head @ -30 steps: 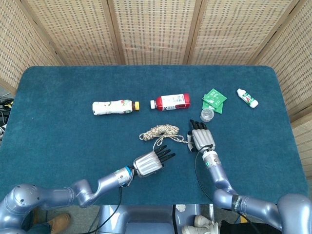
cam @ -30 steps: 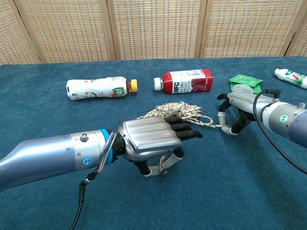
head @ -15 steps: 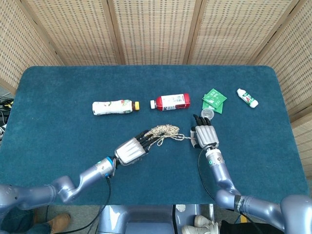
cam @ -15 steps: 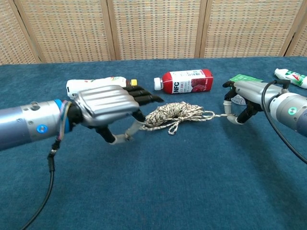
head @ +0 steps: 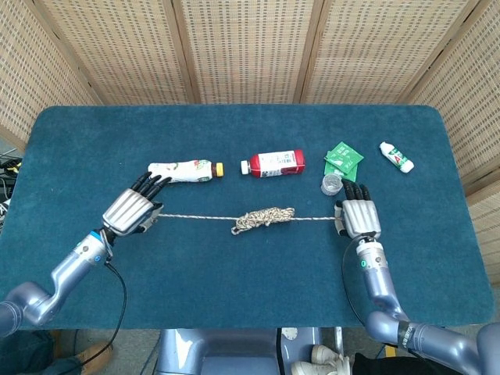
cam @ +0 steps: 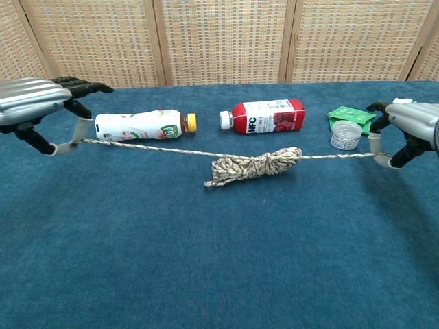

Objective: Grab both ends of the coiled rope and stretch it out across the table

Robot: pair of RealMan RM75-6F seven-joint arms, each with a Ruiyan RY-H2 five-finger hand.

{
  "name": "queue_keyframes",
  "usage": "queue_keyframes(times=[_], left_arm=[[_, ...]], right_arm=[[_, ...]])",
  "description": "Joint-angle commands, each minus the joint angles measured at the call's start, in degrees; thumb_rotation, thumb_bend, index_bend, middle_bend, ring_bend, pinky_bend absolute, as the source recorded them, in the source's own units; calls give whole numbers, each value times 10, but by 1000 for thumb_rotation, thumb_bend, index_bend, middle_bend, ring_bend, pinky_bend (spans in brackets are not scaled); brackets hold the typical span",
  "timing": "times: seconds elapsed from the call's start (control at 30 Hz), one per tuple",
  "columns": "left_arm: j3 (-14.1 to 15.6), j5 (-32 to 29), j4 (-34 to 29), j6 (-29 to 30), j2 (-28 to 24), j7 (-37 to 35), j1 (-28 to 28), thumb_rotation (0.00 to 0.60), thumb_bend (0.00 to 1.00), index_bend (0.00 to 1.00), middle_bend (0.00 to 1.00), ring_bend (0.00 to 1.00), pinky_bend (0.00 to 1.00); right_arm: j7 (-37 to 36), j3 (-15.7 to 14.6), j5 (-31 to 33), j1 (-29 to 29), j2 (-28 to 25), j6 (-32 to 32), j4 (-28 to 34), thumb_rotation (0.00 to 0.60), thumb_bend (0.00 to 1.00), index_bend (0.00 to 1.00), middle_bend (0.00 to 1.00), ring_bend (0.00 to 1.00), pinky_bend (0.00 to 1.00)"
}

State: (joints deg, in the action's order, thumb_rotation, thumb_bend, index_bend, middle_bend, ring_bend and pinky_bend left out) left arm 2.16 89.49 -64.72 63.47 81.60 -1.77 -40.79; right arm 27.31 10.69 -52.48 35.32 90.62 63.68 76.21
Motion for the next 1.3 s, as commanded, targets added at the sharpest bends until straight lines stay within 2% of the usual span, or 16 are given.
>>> queue_keyframes(times=[0.03,0.3,0.47,0.7,0.77,0.8,0.83,0.87,0.9,0.93,0.97,1.0,1.13,1.3], left_arm=[[5,-4,51,20,-6,-53,26,600,523,699,0,0,0],[7,0,125,32,6,-124,47,600,523,700,0,0,0],[5,3,145,33,14,-134,51,600,523,699,0,0,0],[3,7,150,29,22,-137,51,600,525,699,0,0,0],[3,8,150,28,23,-135,51,600,521,698,0,0,0],[3,9,149,27,24,-134,51,600,502,688,0,0,0],[3,9,148,26,24,-133,51,600,406,621,0,0,0],[2,10,148,26,24,-133,51,600,256,461,0,0,0],[3,10,146,25,23,-134,51,600,154,323,0,0,0],[3,10,139,25,20,-142,53,600,38,136,0,0,0],[4,11,130,26,15,-148,55,600,1,23,0,0,0],[4,12,122,30,10,-151,56,600,0,0,0,0,0],[-7,4,75,55,-17,-155,70,600,0,0,0,0,0],[-29,-39,-54,86,-79,-123,106,600,0,0,0,0,0]], right_arm=[[1,-7,-6,-15,-17,13,6,600,563,652,1,0,0],[4,-25,-33,-44,-51,36,12,600,563,652,1,0,0],[11,-32,-52,-55,-58,51,6,600,562,651,1,0,0],[1,-30,-53,-63,-59,41,0,600,558,647,1,0,0],[-1,-29,-54,-64,-57,39,-2,600,551,617,1,0,0],[-3,-29,-55,-65,-56,37,-2,600,518,545,0,0,0],[-7,-28,-56,-66,-55,36,-2,600,432,417,0,0,0],[-12,-28,-58,-67,-56,34,-1,600,347,310,0,0,0],[-17,-26,-57,-68,-56,31,1,600,195,156,0,0,0],[-32,-21,-56,-71,-58,31,8,600,77,52,0,0,0],[-46,-18,-61,-74,-60,34,14,600,30,16,0,0,0],[-59,-16,-68,-78,-63,38,20,600,1,0,0,0,0],[-118,-11,-107,-96,-76,68,41,600,0,0,0,0,0],[-188,-25,-183,-129,-112,124,76,600,0,0,0,0,0]])
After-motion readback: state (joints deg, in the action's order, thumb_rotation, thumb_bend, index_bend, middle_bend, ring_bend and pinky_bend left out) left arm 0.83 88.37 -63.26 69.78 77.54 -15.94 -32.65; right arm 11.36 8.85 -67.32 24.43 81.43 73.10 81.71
